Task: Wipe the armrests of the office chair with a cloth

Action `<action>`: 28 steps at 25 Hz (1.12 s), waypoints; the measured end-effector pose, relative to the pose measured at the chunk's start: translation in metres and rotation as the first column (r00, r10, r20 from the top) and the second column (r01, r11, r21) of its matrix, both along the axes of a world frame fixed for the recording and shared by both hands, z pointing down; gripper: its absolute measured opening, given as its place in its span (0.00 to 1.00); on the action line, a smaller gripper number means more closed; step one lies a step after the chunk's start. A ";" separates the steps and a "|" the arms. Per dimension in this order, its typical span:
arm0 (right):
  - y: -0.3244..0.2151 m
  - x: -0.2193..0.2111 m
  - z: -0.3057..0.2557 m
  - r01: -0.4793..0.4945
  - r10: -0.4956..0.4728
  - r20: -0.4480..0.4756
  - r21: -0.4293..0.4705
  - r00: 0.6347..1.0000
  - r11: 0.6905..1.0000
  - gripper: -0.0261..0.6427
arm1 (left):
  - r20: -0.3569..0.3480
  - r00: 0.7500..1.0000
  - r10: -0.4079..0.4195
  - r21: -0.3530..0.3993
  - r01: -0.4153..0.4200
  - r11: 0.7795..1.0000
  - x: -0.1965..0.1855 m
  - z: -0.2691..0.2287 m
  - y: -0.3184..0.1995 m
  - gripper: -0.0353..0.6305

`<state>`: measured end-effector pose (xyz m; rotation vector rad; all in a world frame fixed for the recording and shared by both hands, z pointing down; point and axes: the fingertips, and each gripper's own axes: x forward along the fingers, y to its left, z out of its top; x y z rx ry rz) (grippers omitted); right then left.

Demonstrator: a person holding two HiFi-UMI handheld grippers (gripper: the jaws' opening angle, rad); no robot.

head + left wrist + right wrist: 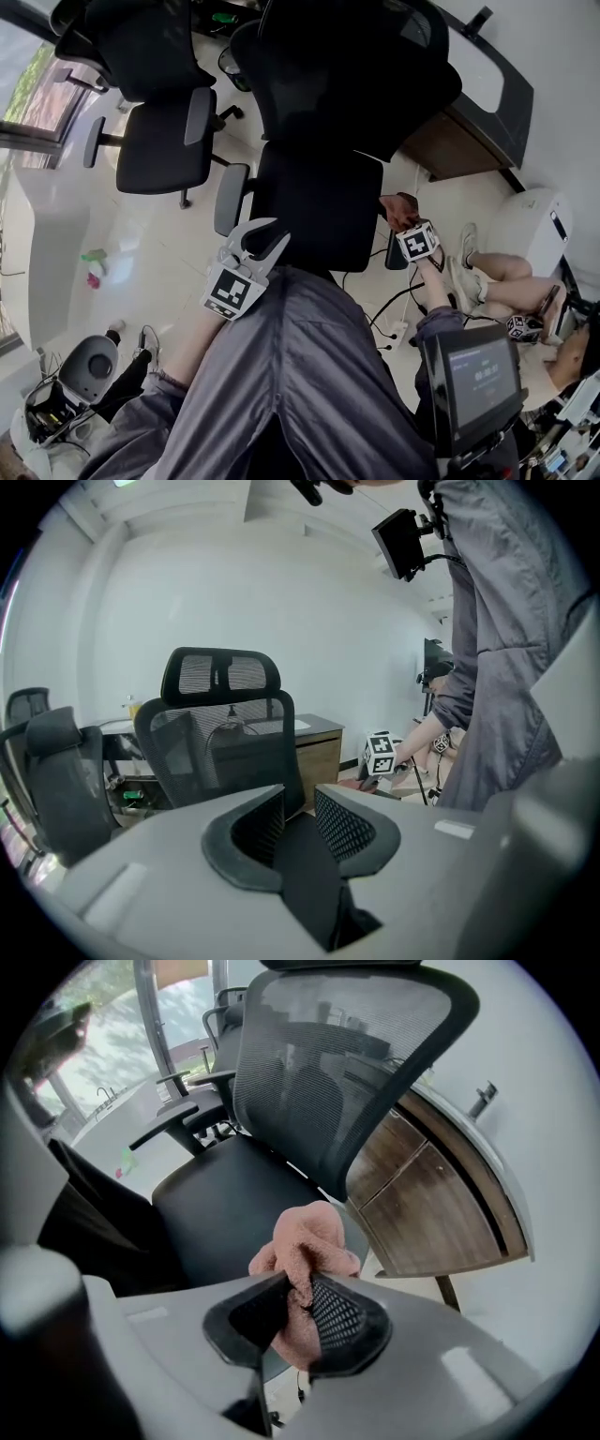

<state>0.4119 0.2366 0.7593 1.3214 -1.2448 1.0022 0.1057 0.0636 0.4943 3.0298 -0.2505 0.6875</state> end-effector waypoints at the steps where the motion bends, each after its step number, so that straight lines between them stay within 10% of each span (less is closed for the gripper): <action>1: 0.009 -0.008 0.001 -0.002 0.002 0.019 -0.004 1.000 1.000 0.13 | -0.002 1.000 -0.003 -0.001 0.003 1.000 0.000 0.000 -0.001 0.23; 14: 0.060 -0.100 -0.012 0.055 -0.044 0.131 -0.079 0.990 0.995 0.13 | -0.039 0.994 -0.101 -0.024 0.101 0.995 -0.066 -0.002 -0.017 0.23; 19: -0.046 -0.183 -0.048 0.168 -0.185 0.158 0.113 0.970 0.979 0.13 | -0.057 0.992 -0.112 -0.018 0.111 0.994 -0.130 -0.002 -0.031 0.23; 28: -0.290 -0.395 -0.084 0.409 -0.465 0.145 0.303 0.873 0.861 0.13 | -0.057 0.978 -0.200 -0.028 0.199 0.980 -0.289 -0.018 -0.086 0.23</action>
